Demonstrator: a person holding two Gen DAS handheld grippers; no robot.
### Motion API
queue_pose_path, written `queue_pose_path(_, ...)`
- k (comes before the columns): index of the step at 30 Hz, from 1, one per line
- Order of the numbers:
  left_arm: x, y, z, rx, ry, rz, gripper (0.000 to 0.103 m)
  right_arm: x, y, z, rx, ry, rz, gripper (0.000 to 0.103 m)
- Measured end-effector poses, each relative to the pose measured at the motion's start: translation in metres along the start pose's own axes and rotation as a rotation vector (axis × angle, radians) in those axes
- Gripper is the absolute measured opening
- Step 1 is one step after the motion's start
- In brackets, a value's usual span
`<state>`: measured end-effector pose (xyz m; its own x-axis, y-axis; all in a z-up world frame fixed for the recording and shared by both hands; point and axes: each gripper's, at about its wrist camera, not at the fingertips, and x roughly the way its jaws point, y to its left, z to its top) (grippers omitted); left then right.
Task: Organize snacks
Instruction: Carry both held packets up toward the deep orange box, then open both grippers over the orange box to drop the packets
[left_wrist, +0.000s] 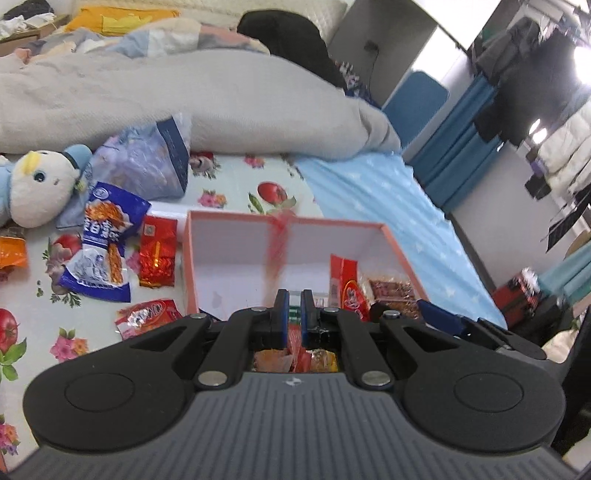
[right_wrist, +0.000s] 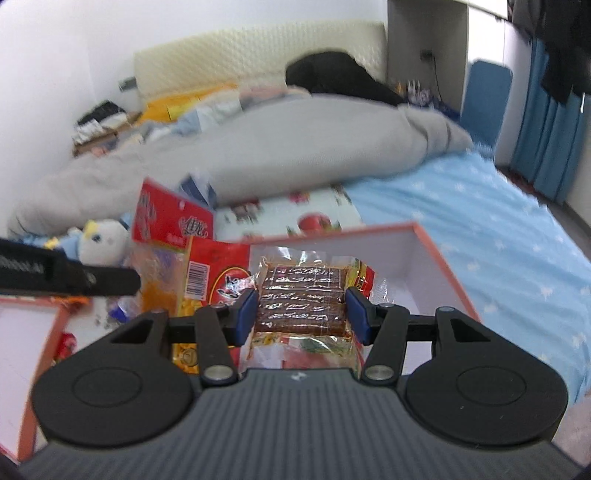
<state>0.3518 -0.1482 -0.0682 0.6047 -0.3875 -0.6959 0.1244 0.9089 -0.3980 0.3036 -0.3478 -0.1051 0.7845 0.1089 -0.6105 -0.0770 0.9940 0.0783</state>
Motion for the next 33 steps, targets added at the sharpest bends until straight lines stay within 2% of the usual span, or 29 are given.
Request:
queue_pose_path(9,0.027,-0.002,0.003,0.017,0.064,0.011,0.008,0.026,-0.02,-0.02,0.051,0.096,-0.013,0.059)
queue_pose_path(11,0.026,-0.001,0.003,0.017,0.065,0.011,0.009,0.028,-0.022,-0.02,0.061,0.108,-0.004,0.075)
queue_pose_path(12,0.025,-0.001,0.004,0.017,0.067,0.012,0.01,0.027,-0.022,-0.02,0.061,0.104,-0.001,0.077)
queue_pose_path(15,0.017,-0.001,0.005,0.024,0.062,0.014,0.014,0.021,-0.02,-0.016,0.053,0.08,0.018,0.077)
queue_pose_path(22,-0.021,-0.008,0.014,0.071,-0.01,-0.002,0.016,-0.012,-0.008,0.004,0.041,-0.015,0.027,0.077)
queue_pose_path(27,-0.054,-0.008,0.017,0.096,-0.068,0.002,0.022,-0.037,0.012,0.015,0.054,-0.084,0.041,0.077)
queue_pose_path(33,-0.097,0.005,0.012,0.11,-0.125,0.013,0.023,-0.065,0.037,0.02,0.041,-0.144,0.066,0.077)
